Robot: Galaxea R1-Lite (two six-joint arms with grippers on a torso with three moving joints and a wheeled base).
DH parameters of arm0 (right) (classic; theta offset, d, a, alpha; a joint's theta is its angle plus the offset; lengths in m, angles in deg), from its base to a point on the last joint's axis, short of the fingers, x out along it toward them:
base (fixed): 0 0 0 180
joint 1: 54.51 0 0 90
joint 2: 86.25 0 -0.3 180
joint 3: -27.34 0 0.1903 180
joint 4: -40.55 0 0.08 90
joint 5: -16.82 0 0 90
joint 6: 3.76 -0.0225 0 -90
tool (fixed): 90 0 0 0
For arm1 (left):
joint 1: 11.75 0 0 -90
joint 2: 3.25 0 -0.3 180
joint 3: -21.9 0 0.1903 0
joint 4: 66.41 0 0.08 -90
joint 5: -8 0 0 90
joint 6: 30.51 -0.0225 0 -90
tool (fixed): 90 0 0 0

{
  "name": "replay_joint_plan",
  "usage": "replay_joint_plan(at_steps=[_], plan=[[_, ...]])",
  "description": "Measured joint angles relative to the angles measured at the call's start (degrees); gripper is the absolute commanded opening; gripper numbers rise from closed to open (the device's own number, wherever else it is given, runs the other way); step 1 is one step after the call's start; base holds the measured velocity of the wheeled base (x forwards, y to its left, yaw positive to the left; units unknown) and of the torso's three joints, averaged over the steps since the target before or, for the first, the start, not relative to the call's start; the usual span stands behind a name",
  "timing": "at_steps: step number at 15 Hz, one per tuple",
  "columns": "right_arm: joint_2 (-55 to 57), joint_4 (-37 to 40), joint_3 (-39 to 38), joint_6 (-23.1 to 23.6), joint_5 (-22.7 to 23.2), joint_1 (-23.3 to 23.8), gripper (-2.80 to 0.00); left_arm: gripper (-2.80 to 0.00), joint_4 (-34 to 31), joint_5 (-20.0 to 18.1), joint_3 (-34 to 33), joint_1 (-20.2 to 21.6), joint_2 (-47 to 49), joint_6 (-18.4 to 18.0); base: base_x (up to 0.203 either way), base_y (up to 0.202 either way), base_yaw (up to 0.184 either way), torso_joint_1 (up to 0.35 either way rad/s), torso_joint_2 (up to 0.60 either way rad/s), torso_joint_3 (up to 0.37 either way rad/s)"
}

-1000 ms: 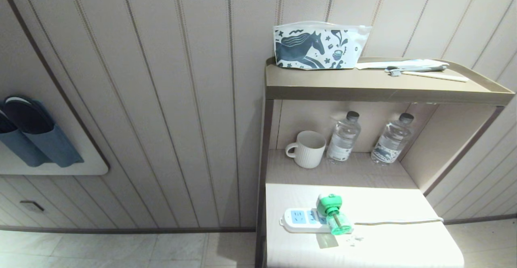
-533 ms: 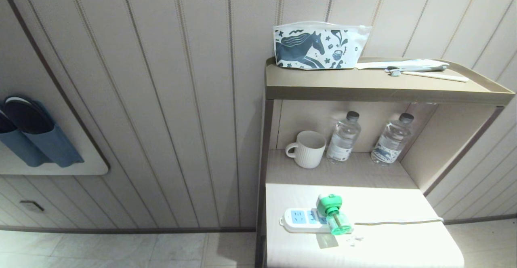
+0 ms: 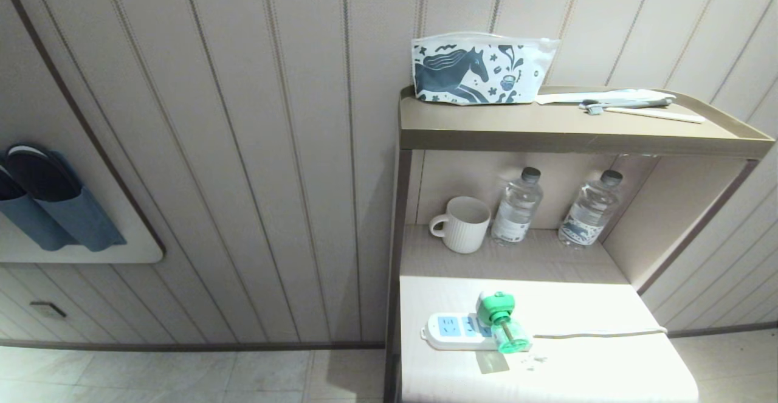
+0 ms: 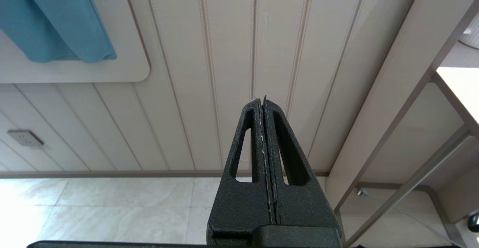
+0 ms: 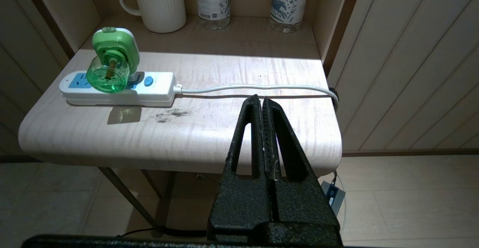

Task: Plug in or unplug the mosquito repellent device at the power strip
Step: Hold the socket with your left hand and unplug it with your right hand

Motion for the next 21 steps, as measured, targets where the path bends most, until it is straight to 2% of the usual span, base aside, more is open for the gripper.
replay_joint_plan(at_steps=[3, 6, 9, 12, 17, 19, 21], plan=[[0.02, 2.88, 3.64, 0.11, 0.35, -0.06, -2.80, -2.80, 0.01, -0.01, 0.00, 0.00, 0.00, 0.02, 0.000, 0.000, 0.000, 0.000, 0.00, 0.000], [1.87, 8.27, 10.75, 0.11, 0.45, -0.06, -2.80, -2.80, 0.03, 0.00, 0.00, 0.00, 0.00, -0.01, 0.000, 0.000, 0.000, 0.000, 0.00, 0.000], [6.86, 7.19, 15.15, 0.16, 1.04, -0.06, -2.80, -2.80, 0.01, 0.00, 0.00, 0.00, 0.00, 0.02, 0.000, 0.000, 0.000, 0.000, 0.00, 0.000], [15.14, -0.35, 17.49, -0.11, 1.17, 0.37, -2.80, -2.80, 0.03, 0.02, 0.00, 0.00, 0.00, 0.01, 0.000, 0.000, 0.000, 0.000, 0.00, 0.000], [35.54, -19.19, 18.43, -0.84, 0.98, 0.81, -2.80, -2.80, 0.03, 0.02, 0.00, 0.00, 0.00, -0.01, 0.000, 0.000, 0.000, 0.000, 0.00, 0.000], [43.19, -24.66, 18.52, -1.13, 0.11, -3.36, -2.80, -2.80, 0.01, 0.02, 0.00, 0.00, 0.00, 0.02, 0.000, 0.000, 0.000, 0.000, 0.00, 0.000], [49.09, -27.53, 18.65, -2.11, -3.31, -10.66, -2.80, -2.80, 0.03, 0.00, 0.00, 0.00, 0.00, 0.02, 0.000, 0.000, 0.000, 0.000, 0.00, 0.000]])
